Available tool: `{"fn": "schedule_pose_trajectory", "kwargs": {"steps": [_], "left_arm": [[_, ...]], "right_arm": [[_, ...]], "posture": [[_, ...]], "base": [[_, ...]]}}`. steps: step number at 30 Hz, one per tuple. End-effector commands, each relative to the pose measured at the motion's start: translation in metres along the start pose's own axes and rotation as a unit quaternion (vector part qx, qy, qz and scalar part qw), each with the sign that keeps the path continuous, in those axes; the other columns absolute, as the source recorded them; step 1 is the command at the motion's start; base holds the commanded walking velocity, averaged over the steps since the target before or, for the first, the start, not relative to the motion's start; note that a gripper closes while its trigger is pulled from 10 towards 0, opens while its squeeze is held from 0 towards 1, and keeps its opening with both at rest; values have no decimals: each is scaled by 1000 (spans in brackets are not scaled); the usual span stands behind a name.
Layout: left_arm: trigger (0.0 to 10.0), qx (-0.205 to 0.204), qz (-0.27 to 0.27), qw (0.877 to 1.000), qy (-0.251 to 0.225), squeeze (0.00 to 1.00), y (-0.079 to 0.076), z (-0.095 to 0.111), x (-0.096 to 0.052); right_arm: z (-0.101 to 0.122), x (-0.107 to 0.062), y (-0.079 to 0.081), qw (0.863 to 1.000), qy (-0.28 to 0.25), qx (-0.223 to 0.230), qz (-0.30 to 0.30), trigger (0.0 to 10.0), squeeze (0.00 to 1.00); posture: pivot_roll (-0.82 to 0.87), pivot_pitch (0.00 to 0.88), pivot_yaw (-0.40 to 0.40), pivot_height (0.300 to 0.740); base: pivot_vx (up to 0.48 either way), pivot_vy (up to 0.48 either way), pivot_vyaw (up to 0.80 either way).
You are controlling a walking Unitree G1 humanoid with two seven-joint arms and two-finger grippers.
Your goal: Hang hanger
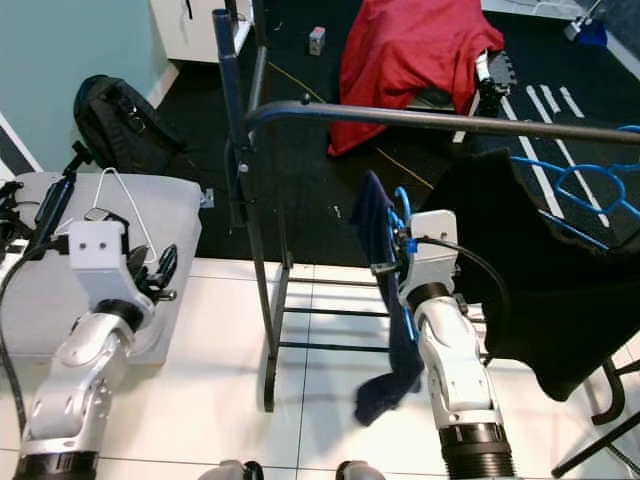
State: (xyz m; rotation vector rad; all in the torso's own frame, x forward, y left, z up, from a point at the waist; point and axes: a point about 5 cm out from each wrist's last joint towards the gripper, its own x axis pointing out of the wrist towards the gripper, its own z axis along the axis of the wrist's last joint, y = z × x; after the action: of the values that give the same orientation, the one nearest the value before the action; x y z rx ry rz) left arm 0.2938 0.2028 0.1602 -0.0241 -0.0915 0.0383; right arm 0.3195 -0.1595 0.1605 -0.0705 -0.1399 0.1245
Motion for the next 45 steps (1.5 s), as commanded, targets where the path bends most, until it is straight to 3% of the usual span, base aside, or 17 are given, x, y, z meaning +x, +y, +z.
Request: {"fn": "schedule_pose_trajectory", "kwargs": {"steps": [1,5,13,18,45], "left_arm": [[10000,-8,-4,1000,6,0,-2,-4,-1],[10000,-10,-13,1000,2,0,-5,-1,2],[10000,-8,-31,999,-9,0,-10,7,7],[10000,-8,-36,999,-11,0,-12,9,8],[10000,-1,-51,999,-11,0,-13,12,11]], "right_arm": [[2,-1,-3,1000,-12,8,-8,10000,0],[5,2,-5,999,-14,25,-15,10000,0],[6,6,0,998,-10,65,-19,10000,0],[7,10,3,997,-16,71,-14,10000,0],[2,9,8,995,-10,97,-18,10000,0]], "posture": [[-27,131,-53,740],[-28,162,-58,740],[-25,137,-61,740],[-22,169,-63,740],[-15,164,-38,740]], "base": [[0,0,0],[0,0,0],[-230,0,0],[-285,0,0],[-321,0,0]]}}
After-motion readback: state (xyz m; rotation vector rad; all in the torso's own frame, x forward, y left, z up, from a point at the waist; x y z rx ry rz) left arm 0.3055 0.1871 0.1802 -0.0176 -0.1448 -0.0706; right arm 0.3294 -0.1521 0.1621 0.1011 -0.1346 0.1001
